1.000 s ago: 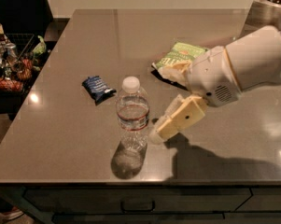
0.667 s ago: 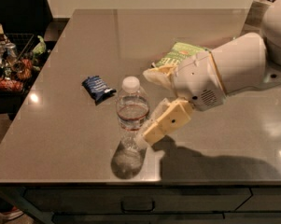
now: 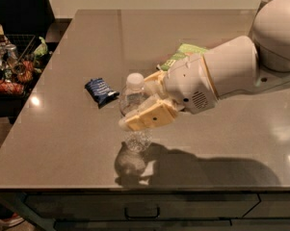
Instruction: Move water bottle near green jalapeno chip bag
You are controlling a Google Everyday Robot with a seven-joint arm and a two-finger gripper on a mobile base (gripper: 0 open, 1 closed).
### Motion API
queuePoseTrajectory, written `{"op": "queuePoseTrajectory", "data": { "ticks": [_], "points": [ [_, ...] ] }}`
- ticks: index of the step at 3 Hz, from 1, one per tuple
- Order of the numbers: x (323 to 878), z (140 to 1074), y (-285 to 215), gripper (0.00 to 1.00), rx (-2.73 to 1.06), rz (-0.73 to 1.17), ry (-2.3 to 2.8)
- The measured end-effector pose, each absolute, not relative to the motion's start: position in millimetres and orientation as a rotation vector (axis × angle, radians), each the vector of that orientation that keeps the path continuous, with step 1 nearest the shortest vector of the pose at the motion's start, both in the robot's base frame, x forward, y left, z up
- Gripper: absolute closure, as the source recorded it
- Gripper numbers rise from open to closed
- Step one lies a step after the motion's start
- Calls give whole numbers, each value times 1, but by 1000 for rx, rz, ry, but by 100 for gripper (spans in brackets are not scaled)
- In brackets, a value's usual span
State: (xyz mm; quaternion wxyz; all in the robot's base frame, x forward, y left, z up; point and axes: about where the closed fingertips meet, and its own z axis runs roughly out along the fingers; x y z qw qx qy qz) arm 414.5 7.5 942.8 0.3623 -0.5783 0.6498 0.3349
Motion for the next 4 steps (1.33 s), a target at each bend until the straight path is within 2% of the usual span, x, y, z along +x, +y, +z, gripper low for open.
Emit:
{"op": "queuePoseTrajectory", "data": {
  "ticks": [2,3,4],
  "points": [
    [448,960,-18,93,-1397,724,1724],
    [486,983,-64,100,-1261,595,1767],
    [519,987,-94,100,-1158,574,1794]
  ]
}}
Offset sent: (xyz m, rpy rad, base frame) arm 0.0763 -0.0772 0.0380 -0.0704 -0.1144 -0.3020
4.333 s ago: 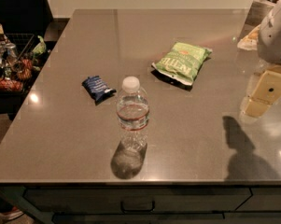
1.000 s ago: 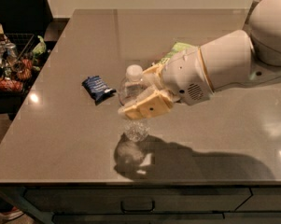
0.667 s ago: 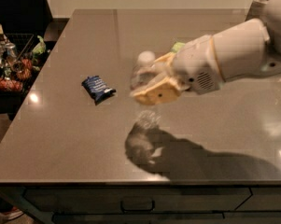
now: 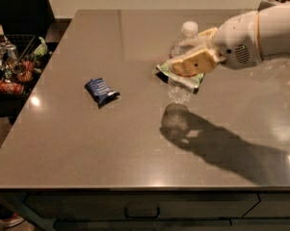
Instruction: Move water bottle near green jalapeno chip bag
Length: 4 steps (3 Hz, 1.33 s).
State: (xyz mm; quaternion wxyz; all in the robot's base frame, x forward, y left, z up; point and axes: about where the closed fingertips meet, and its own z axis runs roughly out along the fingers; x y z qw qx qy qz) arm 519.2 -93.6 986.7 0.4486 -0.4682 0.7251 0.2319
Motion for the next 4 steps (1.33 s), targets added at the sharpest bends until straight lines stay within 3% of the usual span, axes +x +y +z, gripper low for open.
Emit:
{"op": "queuePoseTrajectory", "data": {
  "ticks": [2,4],
  "points": [
    [568,954,-115,97,-1042,628,1868],
    [580,942,-119,51,-1027,619,1879]
  ]
}}
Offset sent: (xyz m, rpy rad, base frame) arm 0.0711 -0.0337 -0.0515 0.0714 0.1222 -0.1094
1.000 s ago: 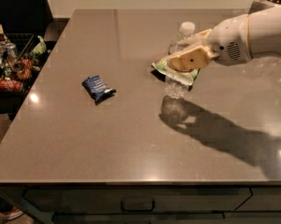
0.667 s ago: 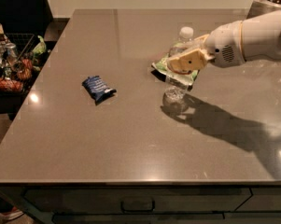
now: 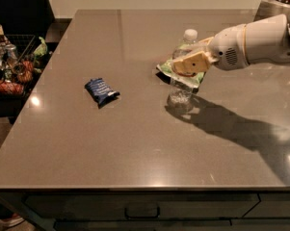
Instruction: Move water bottle near green jalapeno chip bag
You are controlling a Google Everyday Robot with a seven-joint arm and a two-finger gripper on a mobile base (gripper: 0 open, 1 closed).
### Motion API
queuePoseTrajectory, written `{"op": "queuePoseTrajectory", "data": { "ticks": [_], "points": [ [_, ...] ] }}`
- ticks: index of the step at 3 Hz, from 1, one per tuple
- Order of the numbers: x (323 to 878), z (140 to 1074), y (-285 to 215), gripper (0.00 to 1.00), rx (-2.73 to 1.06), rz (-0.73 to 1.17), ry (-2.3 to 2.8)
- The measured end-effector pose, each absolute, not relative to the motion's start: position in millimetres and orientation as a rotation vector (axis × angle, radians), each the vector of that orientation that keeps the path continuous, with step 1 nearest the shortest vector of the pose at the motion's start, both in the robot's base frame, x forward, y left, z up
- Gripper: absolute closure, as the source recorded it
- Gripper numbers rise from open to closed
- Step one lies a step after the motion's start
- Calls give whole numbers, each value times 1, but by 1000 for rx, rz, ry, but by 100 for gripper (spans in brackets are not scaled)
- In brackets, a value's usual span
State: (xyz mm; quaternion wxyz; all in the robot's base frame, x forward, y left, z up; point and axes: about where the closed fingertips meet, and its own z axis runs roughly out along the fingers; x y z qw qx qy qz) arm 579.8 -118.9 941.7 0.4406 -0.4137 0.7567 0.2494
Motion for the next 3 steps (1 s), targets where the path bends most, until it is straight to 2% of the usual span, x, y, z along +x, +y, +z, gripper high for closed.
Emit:
{"op": "queuePoseTrajectory", "data": {
  "ticks": [2,3],
  "points": [
    [581,946,-129,5,-1025,528,1878],
    [581,946,-128,0,-1026,524,1876]
  ]
}}
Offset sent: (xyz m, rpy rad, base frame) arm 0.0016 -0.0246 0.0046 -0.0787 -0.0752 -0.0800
